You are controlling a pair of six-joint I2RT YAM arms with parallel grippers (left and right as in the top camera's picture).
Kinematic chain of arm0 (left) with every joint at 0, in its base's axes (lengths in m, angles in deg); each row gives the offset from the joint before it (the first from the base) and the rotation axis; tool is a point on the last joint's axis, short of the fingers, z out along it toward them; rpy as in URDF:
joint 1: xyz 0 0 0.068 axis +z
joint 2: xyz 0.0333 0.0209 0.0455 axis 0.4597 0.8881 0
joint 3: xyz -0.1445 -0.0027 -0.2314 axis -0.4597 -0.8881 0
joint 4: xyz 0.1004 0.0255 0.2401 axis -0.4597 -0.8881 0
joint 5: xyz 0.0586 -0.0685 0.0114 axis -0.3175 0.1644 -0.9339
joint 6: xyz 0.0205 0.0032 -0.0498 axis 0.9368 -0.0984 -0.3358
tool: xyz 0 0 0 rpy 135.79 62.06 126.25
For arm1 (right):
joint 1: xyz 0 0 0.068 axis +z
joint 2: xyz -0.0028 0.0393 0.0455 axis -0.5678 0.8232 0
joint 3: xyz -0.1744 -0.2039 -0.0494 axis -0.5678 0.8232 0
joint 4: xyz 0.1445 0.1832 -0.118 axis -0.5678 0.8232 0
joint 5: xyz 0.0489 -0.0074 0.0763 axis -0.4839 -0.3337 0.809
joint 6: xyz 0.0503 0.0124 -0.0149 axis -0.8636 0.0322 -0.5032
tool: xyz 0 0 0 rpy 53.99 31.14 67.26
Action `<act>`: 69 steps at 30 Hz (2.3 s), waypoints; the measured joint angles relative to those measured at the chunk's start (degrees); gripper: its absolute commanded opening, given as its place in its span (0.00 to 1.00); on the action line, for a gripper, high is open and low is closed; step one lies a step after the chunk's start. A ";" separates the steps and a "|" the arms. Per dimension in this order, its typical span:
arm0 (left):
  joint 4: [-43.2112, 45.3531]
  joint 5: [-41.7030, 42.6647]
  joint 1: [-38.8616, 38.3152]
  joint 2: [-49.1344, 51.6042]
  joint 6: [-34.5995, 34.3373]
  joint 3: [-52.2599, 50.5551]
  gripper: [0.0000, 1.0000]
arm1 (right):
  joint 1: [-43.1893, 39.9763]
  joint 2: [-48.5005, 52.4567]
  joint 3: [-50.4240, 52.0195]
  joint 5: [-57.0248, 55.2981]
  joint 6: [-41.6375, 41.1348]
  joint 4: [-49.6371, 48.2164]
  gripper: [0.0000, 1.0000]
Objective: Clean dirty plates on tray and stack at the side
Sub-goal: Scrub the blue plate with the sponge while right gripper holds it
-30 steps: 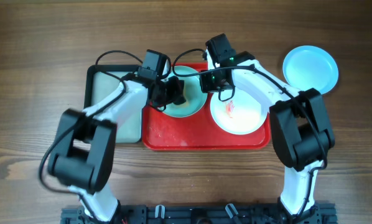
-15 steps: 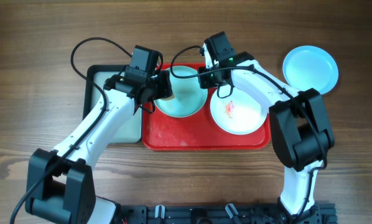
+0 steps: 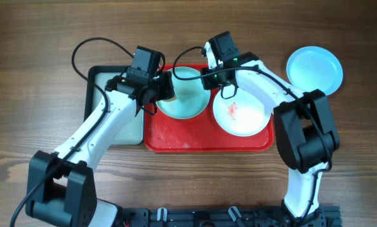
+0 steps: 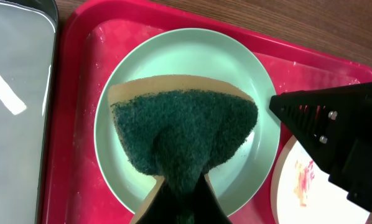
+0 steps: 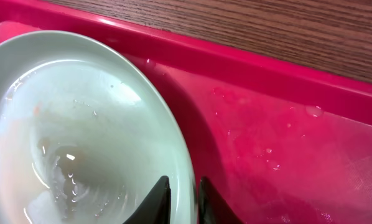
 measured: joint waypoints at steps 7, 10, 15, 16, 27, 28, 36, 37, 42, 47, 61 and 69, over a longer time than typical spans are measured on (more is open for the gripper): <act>-0.02 -0.02 0.00 0.00 0.00 0.00 0.04 | -5.20 0.02 0.00 9.86 0.20 -1.07 0.21; -0.02 -0.02 0.00 0.00 0.00 0.00 0.04 | -7.48 0.02 0.00 12.79 0.42 -1.05 0.21; -0.02 -0.39 0.00 0.00 0.00 0.00 0.04 | -7.39 0.96 0.00 15.82 1.46 -1.09 0.22; -0.02 -0.42 0.00 0.00 0.00 0.00 0.04 | -7.39 1.68 0.00 16.90 1.90 -1.16 0.21; 0.00 -0.42 0.00 0.52 0.00 0.00 0.04 | -7.34 2.78 0.04 20.55 4.44 -0.52 0.14; -0.02 -0.42 0.00 0.72 0.00 0.00 0.04 | -7.34 2.78 0.04 20.52 4.44 -0.63 0.14; 0.00 -0.42 0.00 1.84 0.00 0.00 0.04 | -7.34 2.78 2.14 20.50 4.42 -2.58 0.13; 0.00 -0.42 0.00 1.84 0.00 0.00 0.04 | -7.34 2.82 2.45 20.50 4.39 -2.64 0.12; -0.02 -0.42 0.00 1.84 0.00 0.00 0.04 | -7.34 2.82 2.80 20.50 3.93 -3.23 0.04; 0.00 -0.42 0.00 1.84 0.00 0.00 0.04 | -7.34 2.82 2.80 20.68 3.52 -3.32 0.04; -0.81 -2.56 0.00 6.45 0.00 0.00 0.04 | -4.37 2.82 2.80 20.98 1.38 -3.58 0.04; 0.85 -3.06 0.00 14.25 -0.02 0.02 0.04 | -4.37 2.89 2.86 20.94 1.36 -3.67 0.04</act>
